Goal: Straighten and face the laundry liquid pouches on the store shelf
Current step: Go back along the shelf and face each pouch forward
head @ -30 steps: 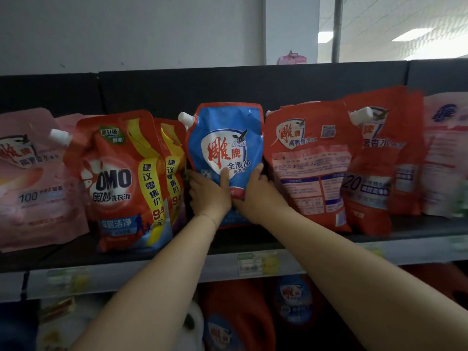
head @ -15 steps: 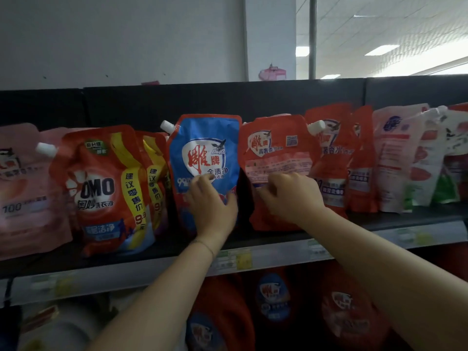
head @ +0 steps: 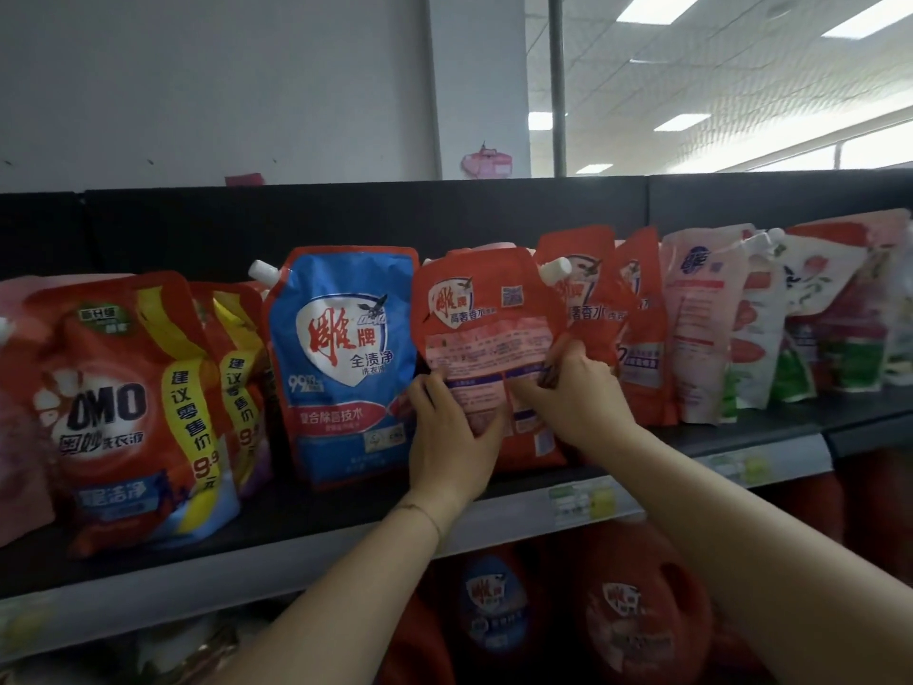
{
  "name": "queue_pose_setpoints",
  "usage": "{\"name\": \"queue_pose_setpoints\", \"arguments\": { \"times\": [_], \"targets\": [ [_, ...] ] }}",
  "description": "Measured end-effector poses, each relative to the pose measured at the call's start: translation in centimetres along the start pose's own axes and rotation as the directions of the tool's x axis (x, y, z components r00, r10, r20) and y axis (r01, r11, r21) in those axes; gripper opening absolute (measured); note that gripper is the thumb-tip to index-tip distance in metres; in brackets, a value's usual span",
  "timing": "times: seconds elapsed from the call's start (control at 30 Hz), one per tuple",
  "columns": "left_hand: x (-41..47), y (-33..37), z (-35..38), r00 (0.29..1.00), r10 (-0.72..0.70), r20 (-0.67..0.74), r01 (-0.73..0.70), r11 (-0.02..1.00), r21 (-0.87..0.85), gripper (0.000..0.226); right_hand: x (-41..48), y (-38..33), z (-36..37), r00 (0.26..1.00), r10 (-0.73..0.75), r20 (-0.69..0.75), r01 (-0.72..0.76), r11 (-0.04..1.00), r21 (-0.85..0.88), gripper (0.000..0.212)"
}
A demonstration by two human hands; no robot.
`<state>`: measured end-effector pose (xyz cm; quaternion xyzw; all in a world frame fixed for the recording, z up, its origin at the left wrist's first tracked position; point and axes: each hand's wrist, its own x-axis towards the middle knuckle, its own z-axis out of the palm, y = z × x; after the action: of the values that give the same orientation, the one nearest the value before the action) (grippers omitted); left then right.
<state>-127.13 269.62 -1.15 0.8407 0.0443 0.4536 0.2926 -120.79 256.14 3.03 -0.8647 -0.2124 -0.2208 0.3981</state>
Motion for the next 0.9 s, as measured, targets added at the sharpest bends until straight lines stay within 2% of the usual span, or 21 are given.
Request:
{"name": "queue_pose_setpoints", "arguments": {
  "times": [0.07,0.17,0.2,0.33,0.4,0.5,0.57,0.63,0.7,0.77,0.83,0.9],
  "targets": [
    [0.1,0.3,0.3,1.0,0.001,-0.009,-0.002,0.999,-0.048,0.072,0.5,-0.1,0.3,0.997,0.051,0.063,-0.062,0.981,0.184,0.054],
    [0.4,0.7,0.7,0.998,-0.051,-0.045,0.044,0.989,-0.141,0.07,1.3,-0.3,0.8,0.992,0.063,0.114,-0.087,0.97,0.226,0.07],
    [0.6,0.9,0.6,0.995,-0.089,-0.04,0.079,0.977,-0.196,0.067,1.5,-0.4,1.0,0.991,0.063,0.121,-0.091,0.964,0.248,0.068],
    [1.7,1.8,0.1,0.972,-0.235,0.025,0.225,0.889,-0.398,0.06,1.2,-0.9,1.5,0.996,0.014,0.087,-0.046,0.92,0.389,0.035],
    [2.5,2.0,0.0,0.955,-0.291,0.054,0.283,0.843,-0.457,0.073,0.4,-1.0,1.8,0.997,-0.057,0.051,0.029,0.899,0.438,0.037],
    [3.9,2.3,0.1,0.94,-0.332,0.075,0.328,0.828,-0.455,0.107,-1.1,-1.1,2.3,0.986,-0.167,0.004,0.144,0.86,0.49,0.047],
    [5.0,2.4,0.2,0.933,-0.346,0.102,0.355,0.83,-0.429,0.119,-2.0,-0.9,2.9,0.971,-0.237,-0.008,0.22,0.889,0.401,0.063],
    [5.7,2.9,0.1,0.934,-0.329,0.141,0.358,0.85,-0.385,0.118,-2.7,-0.5,3.6,0.965,-0.254,0.062,0.225,0.928,0.296,0.083],
    [5.9,3.5,-0.1,0.933,-0.339,0.119,0.359,0.892,-0.274,0.125,-3.5,-0.3,4.4,0.95,-0.259,0.174,0.21,0.943,0.258,0.096],
    [5.4,4.2,-0.2,0.914,-0.402,0.056,0.405,0.901,-0.153,0.126,-4.0,-0.2,5.1,0.935,-0.277,0.224,0.24,0.954,0.178,0.1],
    [5.1,4.7,-0.3,0.896,-0.443,0.006,0.438,0.883,-0.169,0.11,-4.3,-0.6,5.4,0.942,-0.27,0.199,0.267,0.963,0.04,0.096],
    [5.4,4.7,-0.4,0.919,-0.395,0.008,0.376,0.869,-0.322,0.071,-4.7,-1.1,5.3,0.952,-0.277,0.128,0.285,0.957,-0.051,0.091]
  ]
}}
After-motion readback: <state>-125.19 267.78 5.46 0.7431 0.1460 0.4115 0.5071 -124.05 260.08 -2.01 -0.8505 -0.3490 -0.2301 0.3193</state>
